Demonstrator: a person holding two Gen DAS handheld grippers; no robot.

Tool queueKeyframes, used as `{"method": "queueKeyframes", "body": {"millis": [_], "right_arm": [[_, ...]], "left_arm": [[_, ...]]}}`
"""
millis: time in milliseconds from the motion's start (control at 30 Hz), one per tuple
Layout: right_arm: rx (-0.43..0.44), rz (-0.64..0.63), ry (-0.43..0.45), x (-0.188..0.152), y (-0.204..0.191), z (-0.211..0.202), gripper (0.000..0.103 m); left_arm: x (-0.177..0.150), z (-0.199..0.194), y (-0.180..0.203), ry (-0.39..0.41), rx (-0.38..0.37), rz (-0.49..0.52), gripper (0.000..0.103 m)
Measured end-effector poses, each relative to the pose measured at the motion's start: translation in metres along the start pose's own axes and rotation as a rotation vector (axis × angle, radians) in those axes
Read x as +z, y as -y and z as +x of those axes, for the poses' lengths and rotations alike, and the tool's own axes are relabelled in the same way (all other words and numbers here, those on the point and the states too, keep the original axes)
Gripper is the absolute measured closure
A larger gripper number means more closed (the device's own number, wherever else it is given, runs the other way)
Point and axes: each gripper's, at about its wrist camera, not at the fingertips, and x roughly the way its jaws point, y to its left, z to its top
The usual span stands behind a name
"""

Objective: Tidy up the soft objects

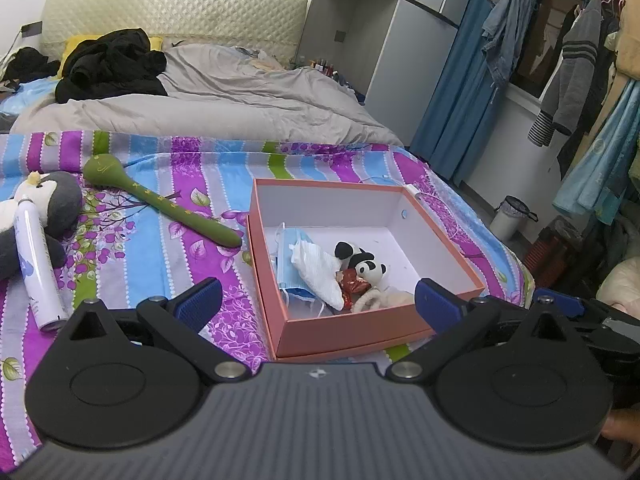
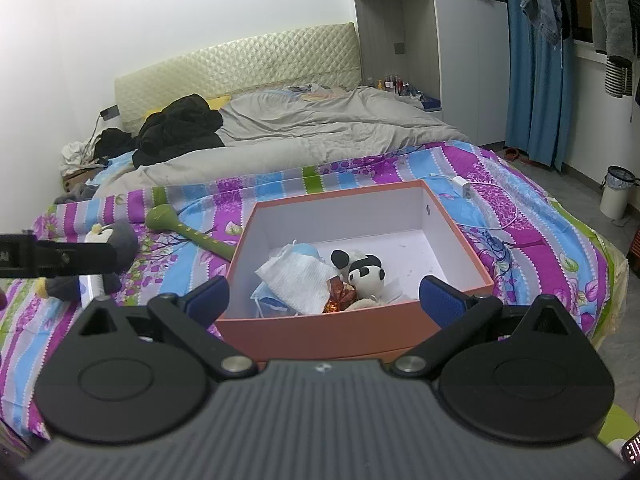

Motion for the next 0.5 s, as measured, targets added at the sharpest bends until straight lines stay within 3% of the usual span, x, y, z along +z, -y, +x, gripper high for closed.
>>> {"method": "queueKeyframes", "body": {"millis": [500], "right_arm": [[0.004, 0.001, -0.004, 0.0001, 0.0001, -0.0001, 0.0]], "left_arm": [[-0.0005, -0.0005, 0.0007, -0.004, -0.008, 0.001, 0.0]]}}
